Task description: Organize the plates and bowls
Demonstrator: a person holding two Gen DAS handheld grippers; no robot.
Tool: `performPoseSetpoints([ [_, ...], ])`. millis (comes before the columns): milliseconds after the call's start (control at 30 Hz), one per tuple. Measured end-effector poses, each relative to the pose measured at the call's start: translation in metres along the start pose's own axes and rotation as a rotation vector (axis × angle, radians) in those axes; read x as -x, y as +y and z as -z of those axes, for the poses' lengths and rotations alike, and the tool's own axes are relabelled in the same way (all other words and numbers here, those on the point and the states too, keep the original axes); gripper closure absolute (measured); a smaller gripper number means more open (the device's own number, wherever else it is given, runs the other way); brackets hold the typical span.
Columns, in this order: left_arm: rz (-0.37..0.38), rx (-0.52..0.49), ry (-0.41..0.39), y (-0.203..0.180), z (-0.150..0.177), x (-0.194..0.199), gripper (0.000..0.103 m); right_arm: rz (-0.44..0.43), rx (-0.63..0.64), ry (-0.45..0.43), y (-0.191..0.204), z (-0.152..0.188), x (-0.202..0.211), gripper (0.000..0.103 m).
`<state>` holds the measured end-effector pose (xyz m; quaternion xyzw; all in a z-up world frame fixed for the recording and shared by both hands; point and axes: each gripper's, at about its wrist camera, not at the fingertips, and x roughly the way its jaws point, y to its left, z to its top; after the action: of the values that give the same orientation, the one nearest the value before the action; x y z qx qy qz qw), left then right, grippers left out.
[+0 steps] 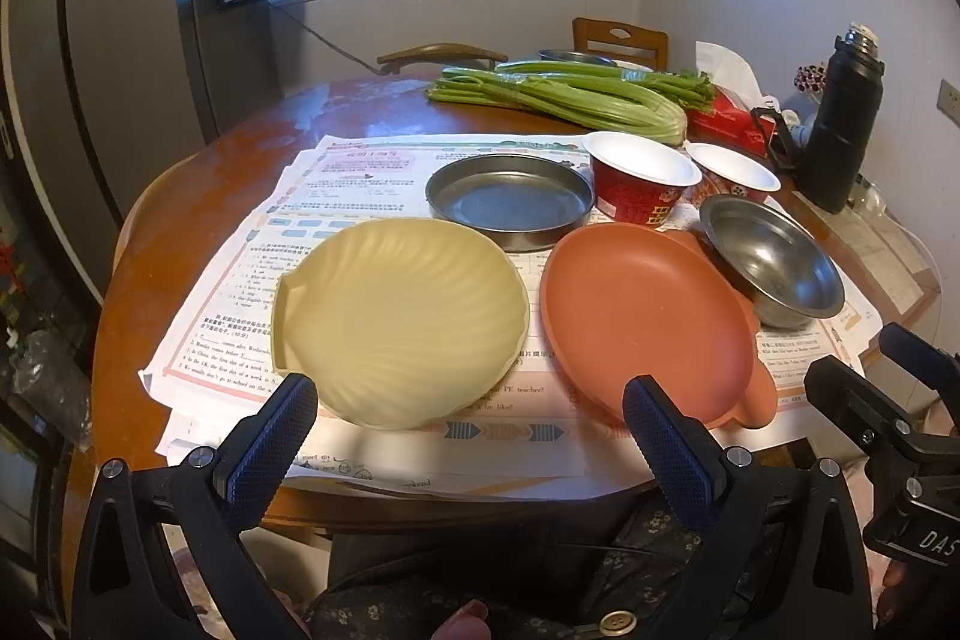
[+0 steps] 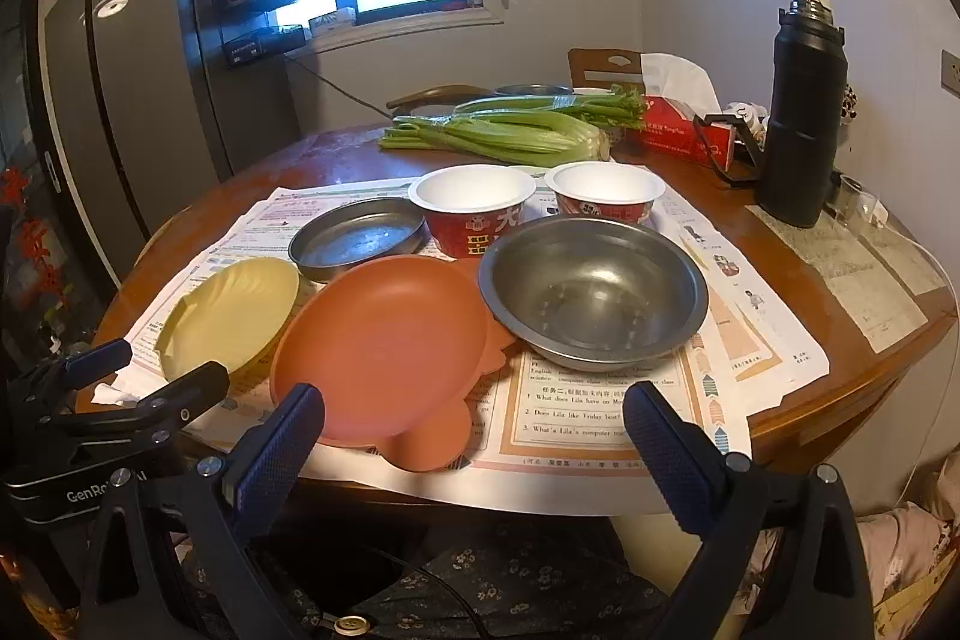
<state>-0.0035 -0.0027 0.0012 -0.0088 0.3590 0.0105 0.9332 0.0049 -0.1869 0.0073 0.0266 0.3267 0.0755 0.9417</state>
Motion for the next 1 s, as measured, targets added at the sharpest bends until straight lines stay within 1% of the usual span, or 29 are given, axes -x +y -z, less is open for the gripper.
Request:
performPoseSetpoints([
  [533, 0.002, -0.002, -0.005, 0.0006, -0.0006, 0.0012, 0.001, -0.008, -0.011, 0.024, -0.0026, 0.0001, -0.0043, 0.002],
  [1000, 0.001, -0.005, -0.009, -0.0005, -0.0009, 0.0033, 0.001, -0.003, -0.015, 0.026, -0.0047, -0.0008, -0.0031, 0.002],
])
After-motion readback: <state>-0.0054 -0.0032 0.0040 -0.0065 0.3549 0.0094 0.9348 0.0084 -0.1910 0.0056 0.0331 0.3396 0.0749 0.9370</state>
